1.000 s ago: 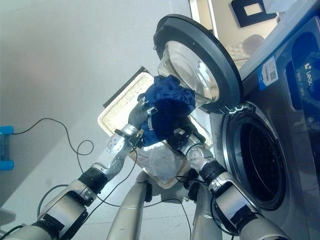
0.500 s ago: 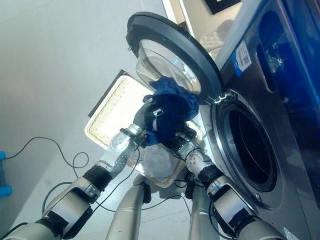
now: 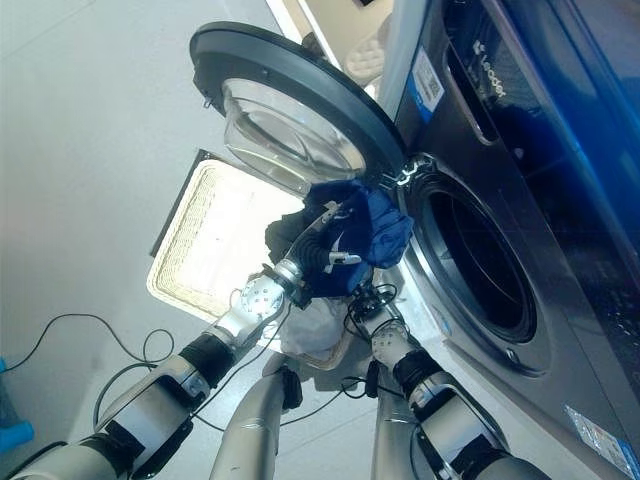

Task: Put the clothes into the washing machine.

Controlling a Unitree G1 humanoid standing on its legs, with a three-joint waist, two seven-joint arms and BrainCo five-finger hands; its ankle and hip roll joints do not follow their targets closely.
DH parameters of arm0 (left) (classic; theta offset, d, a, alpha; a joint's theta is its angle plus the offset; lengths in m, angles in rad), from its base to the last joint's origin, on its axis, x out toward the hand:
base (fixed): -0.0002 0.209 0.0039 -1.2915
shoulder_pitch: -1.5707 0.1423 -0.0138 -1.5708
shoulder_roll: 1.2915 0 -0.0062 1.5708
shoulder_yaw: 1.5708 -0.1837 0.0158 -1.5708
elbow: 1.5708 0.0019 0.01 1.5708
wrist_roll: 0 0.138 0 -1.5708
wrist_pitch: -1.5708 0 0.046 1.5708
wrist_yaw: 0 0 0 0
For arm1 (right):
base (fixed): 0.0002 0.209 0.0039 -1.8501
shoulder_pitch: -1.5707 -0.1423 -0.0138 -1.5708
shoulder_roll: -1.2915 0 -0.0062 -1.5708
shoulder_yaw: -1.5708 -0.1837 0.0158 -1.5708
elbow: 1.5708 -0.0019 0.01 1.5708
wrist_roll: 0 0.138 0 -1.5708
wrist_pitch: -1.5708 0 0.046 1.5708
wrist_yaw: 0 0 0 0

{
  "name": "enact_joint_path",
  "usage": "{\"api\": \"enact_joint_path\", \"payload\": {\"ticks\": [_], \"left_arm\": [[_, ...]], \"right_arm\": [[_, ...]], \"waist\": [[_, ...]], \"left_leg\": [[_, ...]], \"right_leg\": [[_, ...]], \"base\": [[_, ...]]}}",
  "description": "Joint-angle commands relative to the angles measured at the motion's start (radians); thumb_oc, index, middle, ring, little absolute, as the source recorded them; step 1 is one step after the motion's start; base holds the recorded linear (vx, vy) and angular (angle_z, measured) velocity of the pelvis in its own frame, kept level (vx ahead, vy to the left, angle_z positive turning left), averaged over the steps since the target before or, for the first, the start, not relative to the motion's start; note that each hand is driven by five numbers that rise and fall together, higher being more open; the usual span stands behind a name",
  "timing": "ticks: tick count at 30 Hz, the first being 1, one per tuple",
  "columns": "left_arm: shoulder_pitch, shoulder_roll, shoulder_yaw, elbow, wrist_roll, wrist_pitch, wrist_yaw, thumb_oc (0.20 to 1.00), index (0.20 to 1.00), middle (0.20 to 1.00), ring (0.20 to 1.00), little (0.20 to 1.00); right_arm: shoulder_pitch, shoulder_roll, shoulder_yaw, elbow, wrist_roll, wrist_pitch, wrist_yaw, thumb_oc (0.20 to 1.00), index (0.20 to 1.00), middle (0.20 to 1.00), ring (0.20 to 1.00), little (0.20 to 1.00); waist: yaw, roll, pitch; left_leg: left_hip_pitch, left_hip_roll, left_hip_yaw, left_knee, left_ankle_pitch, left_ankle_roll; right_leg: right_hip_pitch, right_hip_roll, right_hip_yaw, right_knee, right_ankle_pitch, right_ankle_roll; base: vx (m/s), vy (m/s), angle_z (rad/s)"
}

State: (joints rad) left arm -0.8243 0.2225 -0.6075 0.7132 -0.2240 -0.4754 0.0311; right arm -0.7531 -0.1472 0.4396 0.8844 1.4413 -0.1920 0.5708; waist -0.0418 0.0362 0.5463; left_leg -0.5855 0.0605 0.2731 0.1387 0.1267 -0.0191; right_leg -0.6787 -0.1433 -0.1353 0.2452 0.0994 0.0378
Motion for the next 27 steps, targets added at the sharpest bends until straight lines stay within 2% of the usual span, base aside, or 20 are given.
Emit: {"api": "enact_joint_path", "payload": {"ticks": [1,7,11,16,21,27], "left_arm": [[0.017,0.013,0.058,0.053,0.054,-0.037,0.093,1.000,1.000,1.000,1.000,1.000],[0.014,0.017,0.082,0.058,0.062,-0.054,0.177,1.000,1.000,1.000,1.000,1.000],[0.015,0.015,0.099,0.067,0.046,-0.063,0.213,1.000,1.000,1.000,1.000,1.000],[0.029,0.022,0.131,0.079,0.012,-0.072,0.234,1.000,1.000,1.000,1.000,1.000],[0.043,0.028,0.150,0.079,-0.036,-0.087,0.232,1.000,1.000,1.000,1.000,1.000],[0.093,0.049,0.213,0.063,-0.110,-0.168,0.309,1.000,1.000,1.000,1.000,1.000]], "right_arm": [[-0.027,-0.033,-0.097,-0.042,0.108,-0.054,0.088,0.200,0.200,0.200,0.200,0.200],[0.016,-0.023,-0.137,0.009,0.222,-0.037,0.113,0.200,0.200,0.200,0.200,0.200],[0.022,-0.018,-0.171,0.044,0.291,-0.064,0.103,0.200,0.200,0.200,0.200,0.200],[0.016,-0.038,-0.247,0.089,0.380,-0.081,0.096,0.200,0.200,0.200,0.200,0.200],[0.004,-0.056,-0.287,0.111,0.405,-0.091,0.089,0.200,0.200,0.200,0.200,0.200],[-0.021,-0.112,-0.371,0.147,0.424,-0.120,0.049,0.200,0.200,0.200,0.200,0.200]], "waist": [[-0.014,0.029,-0.026],[-0.034,0.045,-0.026],[-0.038,0.055,-0.026],[-0.040,0.065,-0.026],[-0.039,0.070,-0.026],[-0.023,0.080,-0.026]], "left_leg": [[-0.008,-0.077,0.001,0.057,-0.091,-0.053],[-0.004,-0.074,0.023,0.034,-0.084,-0.055],[-0.004,-0.073,0.029,0.031,-0.082,-0.058],[-0.009,-0.070,0.032,0.033,-0.082,-0.063],[-0.011,-0.070,0.031,0.032,-0.083,-0.063],[-0.017,-0.074,0.022,0.045,-0.093,-0.064]], "right_leg": [[0.020,0.028,-0.072,0.006,-0.025,0.093],[0.013,0.040,-0.052,-0.006,-0.024,0.091],[0.009,0.044,-0.045,-0.004,-0.029,0.088],[0.003,0.045,-0.044,0.003,-0.035,0.087],[0.000,0.046,-0.044,0.004,-0.037,0.086],[-0.006,0.040,-0.056,0.018,-0.044,0.086]], "base": [[-0.01,0.080,-0.10],[0.00,0.084,-0.14],[0.01,0.047,-0.14],[0.02,0.027,-0.05],[0.00,0.000,0.00],[0.01,-0.009,0.00]]}}
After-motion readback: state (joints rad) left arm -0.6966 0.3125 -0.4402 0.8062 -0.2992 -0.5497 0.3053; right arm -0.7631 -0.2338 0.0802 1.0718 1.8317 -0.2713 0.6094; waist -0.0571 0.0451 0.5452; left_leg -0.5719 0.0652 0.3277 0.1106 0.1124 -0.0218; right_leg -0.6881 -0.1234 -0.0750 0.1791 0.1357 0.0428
